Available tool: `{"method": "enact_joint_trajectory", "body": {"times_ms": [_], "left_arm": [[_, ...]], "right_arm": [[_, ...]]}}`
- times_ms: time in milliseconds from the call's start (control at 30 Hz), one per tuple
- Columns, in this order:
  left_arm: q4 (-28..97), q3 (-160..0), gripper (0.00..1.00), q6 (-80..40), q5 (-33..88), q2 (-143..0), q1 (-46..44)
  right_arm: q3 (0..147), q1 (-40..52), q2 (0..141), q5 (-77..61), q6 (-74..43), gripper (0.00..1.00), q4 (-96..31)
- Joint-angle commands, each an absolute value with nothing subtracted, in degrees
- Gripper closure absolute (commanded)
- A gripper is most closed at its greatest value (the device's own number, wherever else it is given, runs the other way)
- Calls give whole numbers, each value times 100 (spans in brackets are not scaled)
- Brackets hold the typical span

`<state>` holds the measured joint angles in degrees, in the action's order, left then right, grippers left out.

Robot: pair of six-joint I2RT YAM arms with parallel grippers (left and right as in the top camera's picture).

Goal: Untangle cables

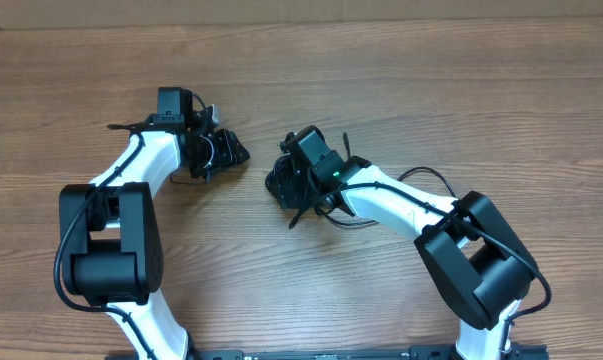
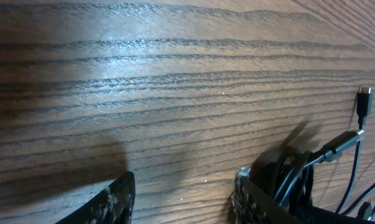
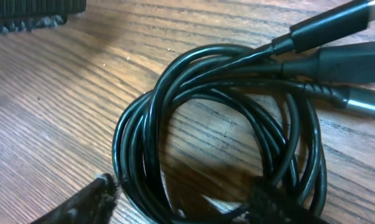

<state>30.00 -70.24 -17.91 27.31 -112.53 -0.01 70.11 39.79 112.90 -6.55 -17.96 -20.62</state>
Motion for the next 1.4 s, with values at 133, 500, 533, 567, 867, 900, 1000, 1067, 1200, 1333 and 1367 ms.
{"method": "enact_joint_trajectory", "body": {"times_ms": [133, 500, 533, 567, 867, 900, 1000, 1067, 1200, 1333, 1367], "left_arm": [[2998, -7153, 48, -1828, 2707, -11303, -25], [2998, -7153, 47, -1828, 2707, -11303, -25], [2998, -7153, 47, -1828, 2707, -11303, -25], [2998, -7153, 47, -1828, 2707, -11303, -25], [2998, -7153, 44, -1828, 2707, -11303, -25], [2998, -7153, 44, -1828, 2707, -11303, -25], [2998, -7153, 44, -1828, 2707, -11303, -25], [2998, -7153, 44, -1828, 2707, -11303, -25], [2995, -7153, 44, -1831, 2707, -11303, -25], [2995, -7153, 43, -1828, 2707, -11303, -25], [2995, -7153, 43, -1828, 2707, -11303, -25]], "right_arm": [[7035, 3968, 11419, -631, -1772, 38, -1997], [7035, 3968, 11419, -628, -1772, 30, -1997], [7035, 3968, 11419, -628, -1772, 29, -1997], [7035, 3968, 11419, -628, -1772, 30, -1992], [7035, 3968, 11419, -836, -1774, 26, -1959], [7035, 3968, 11419, -917, -1774, 26, -1951], [7035, 3968, 11419, -1293, -1772, 26, -1859], [7035, 3968, 11419, -1638, -1772, 25, -1758], [7035, 3968, 11419, -2469, -1772, 23, -1514], [7035, 3970, 11419, -2711, -1772, 23, -1437], [7035, 3975, 11419, -2714, -1772, 23, -1439]]}}
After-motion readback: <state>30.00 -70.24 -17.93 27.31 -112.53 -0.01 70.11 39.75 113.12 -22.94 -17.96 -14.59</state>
